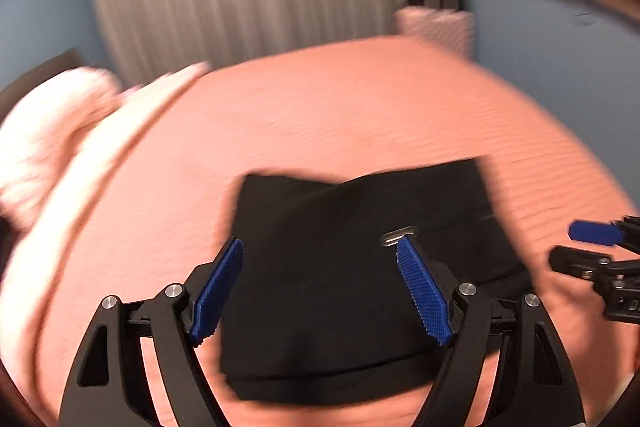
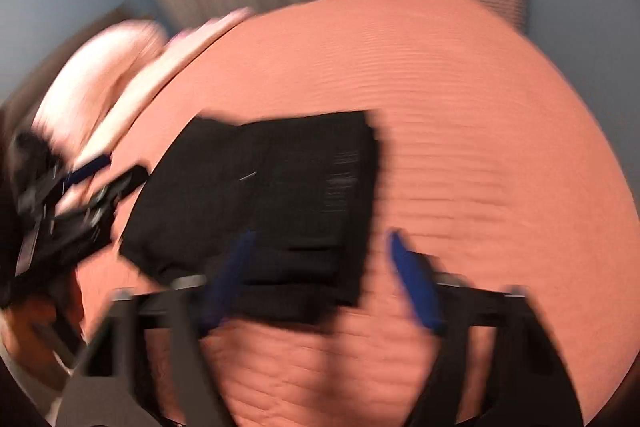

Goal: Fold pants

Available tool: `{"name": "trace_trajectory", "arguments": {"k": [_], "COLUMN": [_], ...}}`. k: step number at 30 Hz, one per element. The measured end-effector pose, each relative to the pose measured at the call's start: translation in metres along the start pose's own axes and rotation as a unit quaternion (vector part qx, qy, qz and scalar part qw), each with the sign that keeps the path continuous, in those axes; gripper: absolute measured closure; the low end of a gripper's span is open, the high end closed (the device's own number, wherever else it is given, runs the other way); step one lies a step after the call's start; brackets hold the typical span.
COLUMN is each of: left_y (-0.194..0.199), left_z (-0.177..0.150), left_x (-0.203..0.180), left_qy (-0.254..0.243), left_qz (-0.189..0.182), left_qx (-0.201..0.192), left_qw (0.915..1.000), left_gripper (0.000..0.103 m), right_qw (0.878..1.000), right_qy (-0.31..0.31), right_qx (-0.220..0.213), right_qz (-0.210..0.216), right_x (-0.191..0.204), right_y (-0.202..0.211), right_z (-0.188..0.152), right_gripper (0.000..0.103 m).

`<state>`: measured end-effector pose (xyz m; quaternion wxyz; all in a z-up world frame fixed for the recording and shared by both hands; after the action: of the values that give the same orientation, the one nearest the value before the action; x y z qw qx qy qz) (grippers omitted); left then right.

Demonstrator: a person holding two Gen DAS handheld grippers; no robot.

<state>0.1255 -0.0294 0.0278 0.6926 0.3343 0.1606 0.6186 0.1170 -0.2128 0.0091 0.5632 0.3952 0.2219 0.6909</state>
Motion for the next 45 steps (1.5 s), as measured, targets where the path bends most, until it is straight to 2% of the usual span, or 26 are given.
{"name": "trace_trajectory", "arguments": {"k": [1,2,4,6,8,10,12,13,14,16,17,18,22,24,25,27,30,32,33,34,35,37,39,40,43,45], "left_y": [-0.003,-0.009,-0.013,-0.023,-0.018,-0.017,-0.014,-0.013,-0.012,-0.002,0.002,0.004,0.005,0.01,0.011,0.017,0.018,0.014,0.012,0.011,0.011,0.013,0.005,-0.003,-0.019,-0.03], "left_z": [-0.003,-0.007,-0.01,-0.011,-0.021,-0.024,-0.042,-0.044,-0.044,-0.044,-0.043,-0.043,-0.041,-0.041,-0.039,-0.039,-0.04,-0.042,-0.042,-0.043,-0.043,-0.045,-0.052,-0.056,-0.065,-0.076], "left_x": [0.011,0.022,0.033,0.037,0.038,0.036,0.039,0.038,0.04,0.04,0.042,0.044,0.042,0.04,0.038,0.035,0.031,0.025,0.024,0.021,0.022,0.026,0.035,0.039,0.041,0.035], "left_qy": [0.007,0.01,0.006,-0.013,-0.042,-0.056,-0.048,-0.042,-0.031,-0.013,-0.002,0.007,0.031,0.026,0.021,0.009,0.005,0.006,0.004,-0.002,-0.007,-0.015,-0.014,-0.006,0.011,0.003], "left_qz": [0.02,0.04,0.06,0.077,0.09,0.086,0.068,0.061,0.052,0.04,0.038,0.04,0.047,0.05,0.051,0.053,0.045,0.039,0.039,0.037,0.035,0.04,0.055,0.05,0.026,0.01], "left_qx": [0.011,0.021,0.036,0.042,0.044,0.041,0.047,0.052,0.059,0.065,0.067,0.069,0.079,0.078,0.076,0.074,0.073,0.08,0.085,0.092,0.093,0.083,0.085,0.096,0.121,0.137], "left_qw": [0.9997,0.9989,0.9976,0.996,0.9941,0.9938,0.9954,0.9958,0.9964,0.997,0.997,0.9968,0.9953,0.9954,0.9955,0.9958,0.9963,0.996,0.9956,0.995,0.995,0.9956,0.9948,0.9941,0.9922,0.9905], "left_gripper": [0.026,0.026,0.026,0.026,0.026,0.026,0.026,0.026,0.026,0.026,0.025,0.02,0.019,0.019,0.019,0.019,0.017,0.017,0.017,0.017,0.017,0.017,0.017,0.017,0.017,0.017], "right_qw": [1.0,0.999,0.995,0.997,0.997,0.997,0.996,0.994,0.993,0.995,0.995,0.994,0.995,0.993,0.992,0.995,0.993,0.993,0.988,0.987,0.99,0.992,0.996,0.998,1.0,0.996], "right_qy": [0.013,0.027,0.051,0.027,-0.008,0.005,0.021,0.016,-0.003,-0.047,-0.059,-0.061,-0.037,-0.005,-0.006,-0.036,-0.063,-0.005,0.014,0.01,-0.015,-0.035,-0.019,-0.012,0.003,0.04], "right_qx": [0.021,0.04,0.068,0.065,0.054,0.02,0.026,0.049,0.052,0.023,0.004,-0.006,0.021,0.046,0.064,0.046,0.043,0.031,0.047,0.067,0.059,0.044,0.021,0.019,0.028,0.076], "right_qz": [0.008,-0.004,-0.046,-0.044,-0.055,-0.068,-0.087,-0.1,-0.103,-0.079,-0.079,-0.086,-0.091,-0.111,-0.106,-0.079,-0.091,-0.115,-0.147,-0.149,-0.128,-0.114,-0.087,-0.062,-0.007,0.039], "right_x": [0.011,0.014,0.012,0.001,0.0,0.015,0.021,0.018,0.018,0.017,0.02,0.023,0.036,0.036,0.024,0.008,0.012,0.029,0.027,0.02,0.013,0.017,0.035,0.047,0.074,0.098], "right_y": [-0.019,-0.034,-0.059,-0.059,-0.042,-0.024,-0.029,-0.037,-0.036,-0.02,-0.01,-0.005,-0.022,-0.037,-0.045,-0.037,-0.021,-0.019,-0.027,-0.035,-0.032,-0.02,-0.012,-0.016,-0.041,-0.083], "right_z": [0.0,0.0,-0.006,-0.007,0.001,0.006,0.002,-0.002,-0.004,-0.004,-0.002,-0.001,-0.004,-0.01,-0.019,-0.025,-0.015,-0.01,-0.013,-0.018,-0.018,-0.007,0.019,0.037,0.075,0.098], "right_gripper": [0.07,0.085,0.089,0.096,0.095,0.091,0.091,0.091,0.091,0.089,0.09,0.089,0.089,0.088,0.089,0.092,0.089,0.088,0.087,0.087,0.087,0.086,0.084,0.084,0.084,0.084]}}
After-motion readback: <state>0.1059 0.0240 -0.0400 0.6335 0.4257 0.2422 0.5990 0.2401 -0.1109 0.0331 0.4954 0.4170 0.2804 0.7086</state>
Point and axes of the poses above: each gripper's, at about its wrist camera, not at the fingertips, and y roughly against the way its jaws point, x to its left, z to its top, the point moved 1 cm from there along -y, roughly the way its jaws point, and after that the axes turned 4 degrees about z, right-handed, at the moved point
